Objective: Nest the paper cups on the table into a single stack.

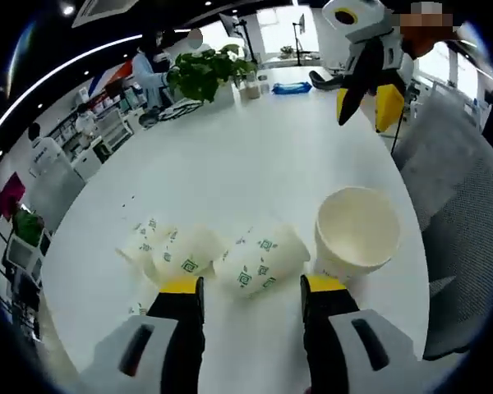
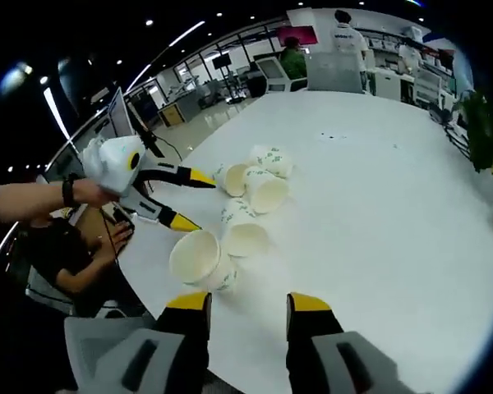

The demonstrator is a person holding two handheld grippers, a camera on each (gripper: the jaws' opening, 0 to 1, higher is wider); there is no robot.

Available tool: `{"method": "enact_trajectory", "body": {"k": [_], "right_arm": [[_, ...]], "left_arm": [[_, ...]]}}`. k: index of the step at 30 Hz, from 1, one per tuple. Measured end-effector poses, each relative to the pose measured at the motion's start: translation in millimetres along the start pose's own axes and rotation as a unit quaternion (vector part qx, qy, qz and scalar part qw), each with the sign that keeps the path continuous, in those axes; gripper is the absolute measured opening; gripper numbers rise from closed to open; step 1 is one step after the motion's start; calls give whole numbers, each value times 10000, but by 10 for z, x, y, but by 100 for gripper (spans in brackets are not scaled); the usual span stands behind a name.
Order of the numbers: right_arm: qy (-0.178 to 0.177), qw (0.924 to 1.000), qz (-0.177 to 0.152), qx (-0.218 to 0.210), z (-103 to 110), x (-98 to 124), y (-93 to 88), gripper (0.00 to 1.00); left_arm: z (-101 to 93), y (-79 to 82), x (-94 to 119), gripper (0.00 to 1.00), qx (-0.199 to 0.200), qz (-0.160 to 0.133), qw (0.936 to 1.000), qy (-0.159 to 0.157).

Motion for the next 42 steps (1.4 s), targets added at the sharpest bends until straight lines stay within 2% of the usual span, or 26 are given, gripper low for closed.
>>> {"method": "enact_trajectory", "body": {"k": [3,8,11,13,19,22,26,30,32,39,42], "right_arm": [[-64,9999,-18,-123,-11,52,-94,34],[-62,9996,-70,-277,55,136,-173,34],[-128,9993,-105,-328,69,189,-201,34],[-169,9991,-130,-367,45,201,-210,33],[-250,9983,-137,-508,51,253,-299,33],[-252,9980,-144,-555,95,271,-342,33],[-318,9973,-151,-641,92,302,-387,32],[-377,9964,-180,-737,114,331,-456,32],[-418,9962,-136,-747,104,349,-500,32],[-538,9947,-164,-861,96,414,-542,30],[-554,9946,-154,-867,95,407,-537,30]], "left_arm": [[46,-23,-85,47,-199,51,9998,-78],[-6,-13,-132,48,-355,77,9991,-214],[-65,27,-214,48,-687,108,9968,-383],[-115,65,-243,49,-1033,147,9934,-466],[-193,91,-341,49,-1462,220,9865,-707],[-276,61,-388,50,-1898,366,9765,-949],[-259,41,-460,48,-1823,380,9771,-1032],[-246,-20,-509,41,-1824,473,9758,-1110],[-263,-49,-501,38,-1600,549,9788,-1152],[-233,-63,-493,36,-1431,454,9827,-1081],[-211,-86,-435,35,-1197,397,9870,-994]]}}
Point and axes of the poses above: the point that each gripper's makers call its tool centre point, and the gripper's own axes: x roughly backward along the fingers, z roughly to its left, y roughly out of its top, the point moved 4 cm from there along x, roughly backward along the fingers, and after that the axes turned 7 degrees about x, right-handed, at the moved point
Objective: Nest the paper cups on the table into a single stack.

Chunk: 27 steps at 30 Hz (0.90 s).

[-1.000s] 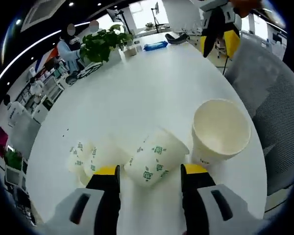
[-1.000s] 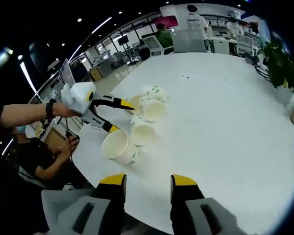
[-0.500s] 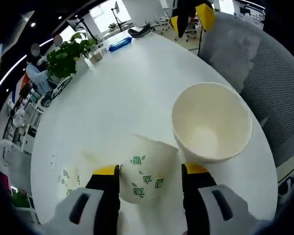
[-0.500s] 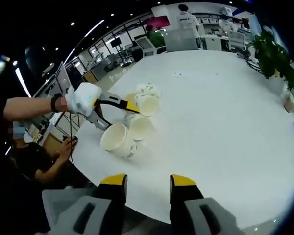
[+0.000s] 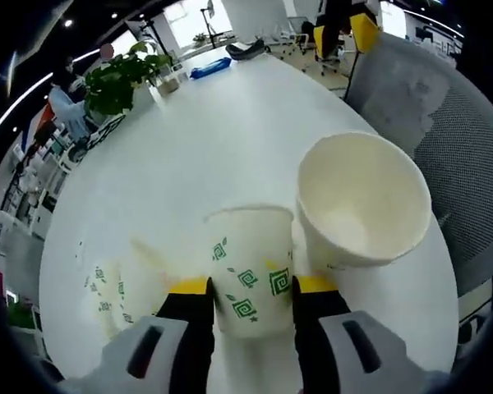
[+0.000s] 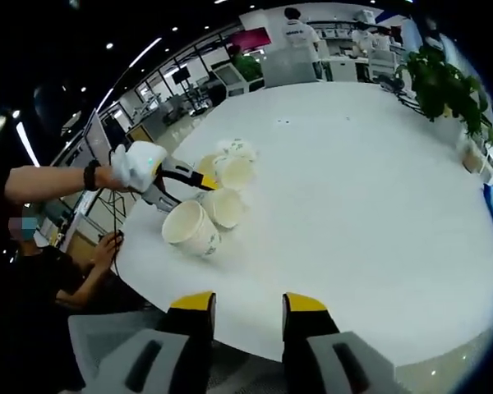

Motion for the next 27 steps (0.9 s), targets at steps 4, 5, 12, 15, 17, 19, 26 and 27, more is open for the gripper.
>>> {"method": "enact_trajectory", "body": {"k": [4,5,12,15,17,19,26,27], "right_arm": [[31,10000,-14,57,11,-45,65,30],[46,9999,-11,98,14,-69,84,30],[172,9995,-29,255,107,-194,210,30],[271,9990,13,350,171,-243,266,30],[334,9984,24,449,196,-276,318,30],[374,9982,25,469,213,-299,355,30],[524,9967,5,616,262,-390,558,30],[537,9966,-5,626,267,-402,584,30]], "left_arm": [[22,-22,106,35,208,-88,9996,150],[40,-36,148,35,253,-122,9994,218],[88,-220,424,35,564,-224,9966,555],[29,-243,564,35,656,-284,9954,641],[-2,-259,661,35,750,-330,9942,703],[-26,-293,731,35,761,-320,9936,765],[-89,-332,977,35,821,-367,9913,964],[-100,-322,1000,35,797,-376,9912,989]]}}
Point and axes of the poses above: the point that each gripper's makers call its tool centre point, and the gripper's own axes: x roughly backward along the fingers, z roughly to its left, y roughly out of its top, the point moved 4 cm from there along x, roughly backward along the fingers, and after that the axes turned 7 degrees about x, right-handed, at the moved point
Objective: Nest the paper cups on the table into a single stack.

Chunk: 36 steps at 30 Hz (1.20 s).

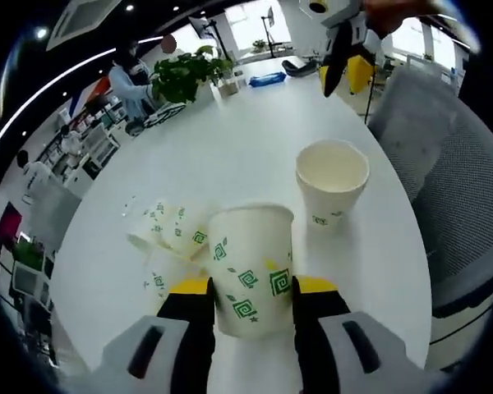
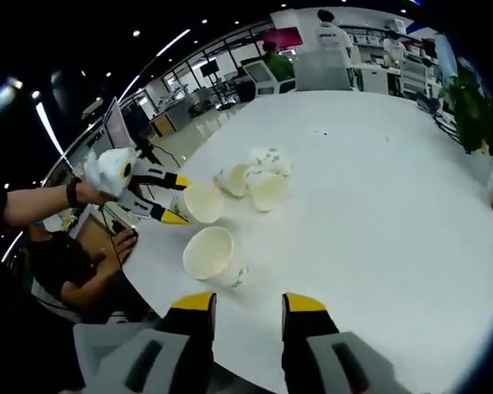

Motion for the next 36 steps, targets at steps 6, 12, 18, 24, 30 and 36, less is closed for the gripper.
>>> {"method": "enact_trajectory", "body": {"k": [6,12,18,24,30,36], "right_arm": [[134,9998,-61,115,25,-94,195,30],[310,9992,-86,251,76,-175,347,30],[445,9981,-133,394,173,-197,467,29],[562,9968,-155,539,290,-230,553,28],[651,9962,-142,565,327,-293,601,27],[737,9957,-80,555,354,-358,595,26]], "left_arm": [[-47,112,108,35,-29,-180,9998,105],[-228,311,187,35,-180,-377,9991,107],[-376,486,228,35,-239,-568,9980,122],[-522,592,242,35,-336,-664,9972,103],[-673,767,298,35,-325,-863,9957,49],[-796,936,313,35,-415,-991,9942,16]]}}
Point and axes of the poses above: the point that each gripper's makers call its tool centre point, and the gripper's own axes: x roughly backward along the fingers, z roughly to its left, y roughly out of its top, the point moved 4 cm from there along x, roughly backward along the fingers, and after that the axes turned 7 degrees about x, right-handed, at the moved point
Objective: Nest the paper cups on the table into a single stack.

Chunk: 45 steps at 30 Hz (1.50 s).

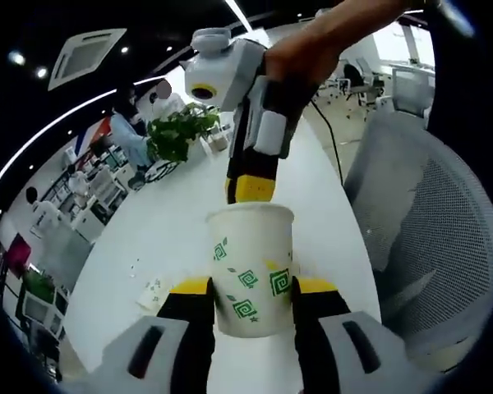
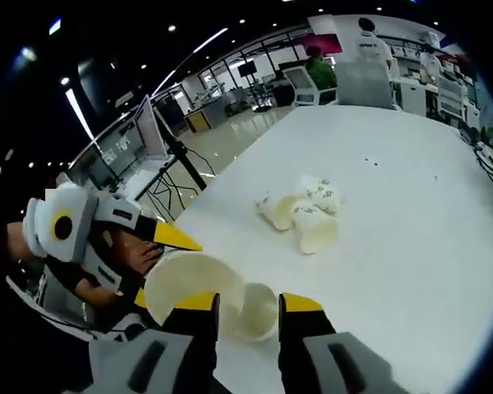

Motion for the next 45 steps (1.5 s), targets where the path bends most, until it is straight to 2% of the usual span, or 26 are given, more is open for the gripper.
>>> {"method": "enact_trajectory", "body": {"k": [9,15,21,30,34,36,38,45], "right_arm": [[53,10000,56,6,28,21,-56,18],[145,9999,71,-22,71,35,-85,11],[154,9998,62,-81,63,61,-110,10],[269,9996,-27,-23,84,131,-98,3],[365,9991,-27,212,116,144,-96,0],[229,9992,48,321,101,149,-96,0],[246,9991,63,334,98,147,-90,0],[66,9999,67,90,-28,167,-27,0]], "left_arm": [[-100,149,-47,35,-70,-125,9999,-78],[-128,168,-74,35,-85,-157,9998,-103],[-158,185,-85,35,-68,-171,9998,-120],[-154,98,-108,36,-28,-61,9999,-125],[-149,45,-131,36,64,23,9999,-129],[-151,35,-134,36,167,8,9997,-160],[-156,12,-144,38,163,43,9997,-168],[-133,-112,-109,41,242,209,9994,-94]]}}
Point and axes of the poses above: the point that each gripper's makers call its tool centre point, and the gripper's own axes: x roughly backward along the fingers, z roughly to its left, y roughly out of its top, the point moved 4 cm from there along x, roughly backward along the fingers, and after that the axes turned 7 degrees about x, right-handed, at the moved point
